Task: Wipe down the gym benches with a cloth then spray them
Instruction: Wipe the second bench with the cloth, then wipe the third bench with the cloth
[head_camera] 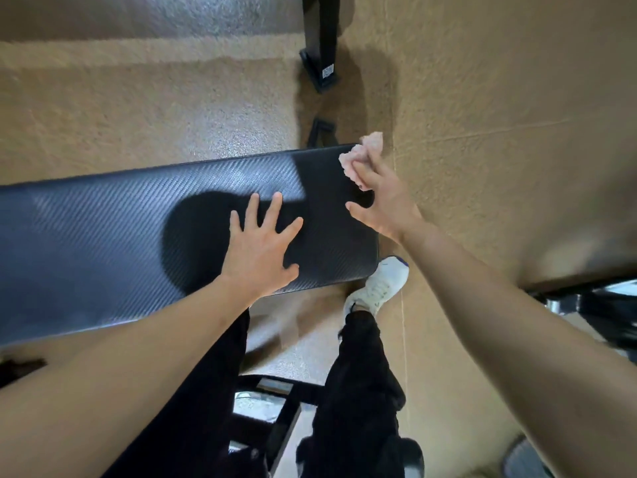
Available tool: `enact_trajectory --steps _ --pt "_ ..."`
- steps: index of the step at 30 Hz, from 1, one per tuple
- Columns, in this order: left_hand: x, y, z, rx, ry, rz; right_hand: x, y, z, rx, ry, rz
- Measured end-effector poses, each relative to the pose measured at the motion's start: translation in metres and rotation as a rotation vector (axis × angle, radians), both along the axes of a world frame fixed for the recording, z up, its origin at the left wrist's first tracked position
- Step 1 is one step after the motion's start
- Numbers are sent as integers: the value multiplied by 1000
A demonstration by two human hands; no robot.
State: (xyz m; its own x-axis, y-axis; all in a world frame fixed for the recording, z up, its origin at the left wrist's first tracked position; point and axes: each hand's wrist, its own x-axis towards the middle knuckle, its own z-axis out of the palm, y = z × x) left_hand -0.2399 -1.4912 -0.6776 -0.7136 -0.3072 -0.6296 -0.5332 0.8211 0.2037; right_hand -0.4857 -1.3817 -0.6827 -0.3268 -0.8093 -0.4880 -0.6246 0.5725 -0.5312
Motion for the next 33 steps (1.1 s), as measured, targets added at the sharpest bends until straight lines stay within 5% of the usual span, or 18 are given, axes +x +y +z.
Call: enact_trajectory --steps 4,12,17,23,29,33 --pt "-5 -1 4 31 0 70 -8 -32 6 62 64 195" --pt "-21 9 41 191 -86 330 16 -11 43 127 -244 229" --pt "-71 52 103 324 -1 561 -16 64 98 111 -552 -140" --pt "-181 128 197 693 324 965 -95 129 186 -40 -601 -429" --pt "-268 175 264 810 546 1095 -178 157 267 -94 -836 -741" --pt "-308 177 295 847 636 1211 -213 155 306 -147 -890 -763"
